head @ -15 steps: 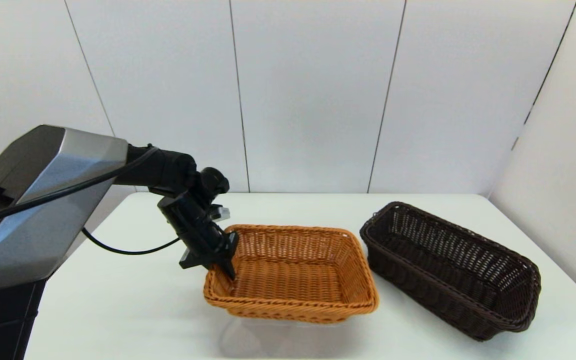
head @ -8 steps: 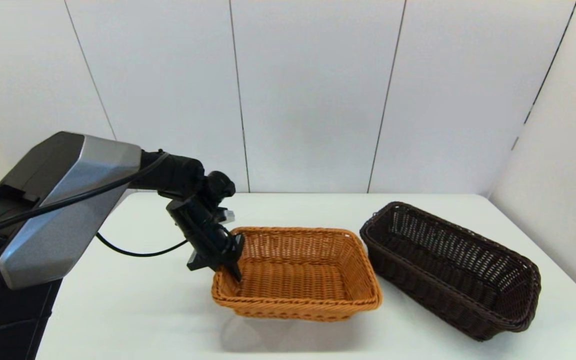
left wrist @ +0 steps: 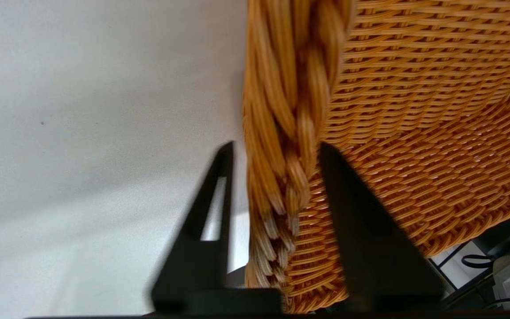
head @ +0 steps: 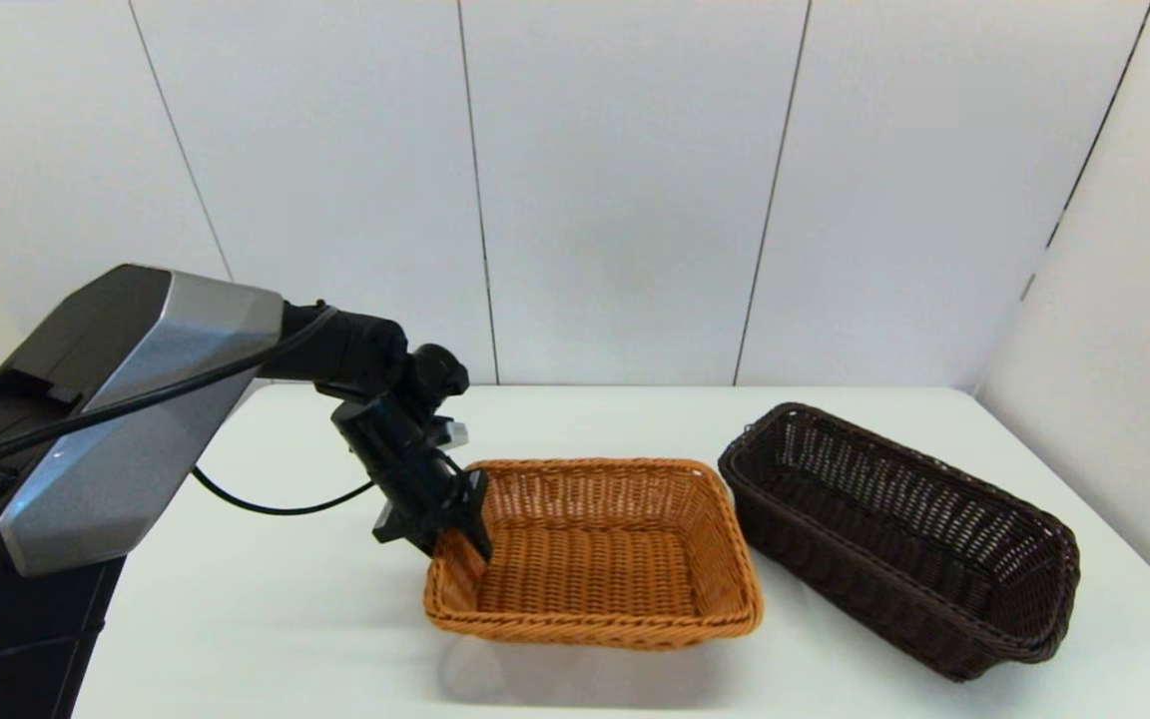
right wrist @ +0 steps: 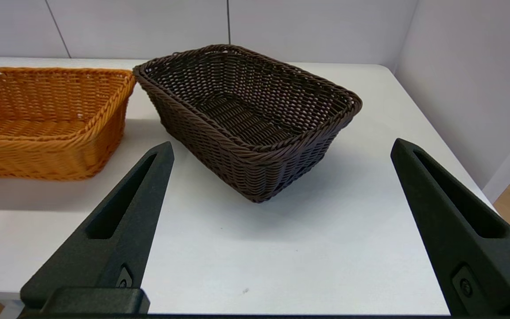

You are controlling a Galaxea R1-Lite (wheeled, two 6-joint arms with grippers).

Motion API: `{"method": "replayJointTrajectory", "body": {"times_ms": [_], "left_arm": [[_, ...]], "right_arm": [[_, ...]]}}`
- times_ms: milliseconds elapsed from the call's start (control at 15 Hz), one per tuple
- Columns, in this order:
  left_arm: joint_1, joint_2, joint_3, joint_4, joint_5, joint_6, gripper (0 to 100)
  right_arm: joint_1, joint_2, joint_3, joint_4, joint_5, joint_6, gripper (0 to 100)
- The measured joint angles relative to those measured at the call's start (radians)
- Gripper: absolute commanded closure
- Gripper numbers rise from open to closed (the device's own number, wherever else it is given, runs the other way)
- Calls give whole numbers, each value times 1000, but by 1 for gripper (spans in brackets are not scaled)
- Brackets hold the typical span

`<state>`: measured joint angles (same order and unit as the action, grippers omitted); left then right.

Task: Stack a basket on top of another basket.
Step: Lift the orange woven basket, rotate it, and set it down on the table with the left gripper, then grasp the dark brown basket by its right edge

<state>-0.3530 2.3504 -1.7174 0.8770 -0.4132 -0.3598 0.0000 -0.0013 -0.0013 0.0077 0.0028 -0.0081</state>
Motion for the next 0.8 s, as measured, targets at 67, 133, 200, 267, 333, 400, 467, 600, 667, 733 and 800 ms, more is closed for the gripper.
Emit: {"method": "replayJointTrajectory", "body": {"times_ms": [67,133,200,267,333,400,467,600,667,733,800], "left_arm": [[0,-2,1,0,0,0,0],[0,-8,3,0,0,0,0],[1,-17,3,1,-1,-1,0],[5,-32,4,2,-5,-1,0],[14,-58,4,4,-11,-1,0],[23,-92,4,10,-14,-1,0],[31,-135,4,21,-14,-1,0],[53,-246,6,64,-12,1,0],[64,-309,7,94,-10,1,0],[74,-382,11,125,-2,1,0],[81,-456,20,151,16,2,0]], "right_arm": [[0,0,0,0,0,-1,0],[0,0,0,0,0,0,0],[0,0,0,0,0,0,0],[0,0,0,0,0,0,0],[0,0,0,0,0,0,0],[0,0,0,0,0,-1,0],[0,0,0,0,0,0,0],[0,0,0,0,0,-1,0],[0,0,0,0,0,-1,0],[0,0,0,0,0,0,0],[0,0,0,0,0,-1,0]]}}
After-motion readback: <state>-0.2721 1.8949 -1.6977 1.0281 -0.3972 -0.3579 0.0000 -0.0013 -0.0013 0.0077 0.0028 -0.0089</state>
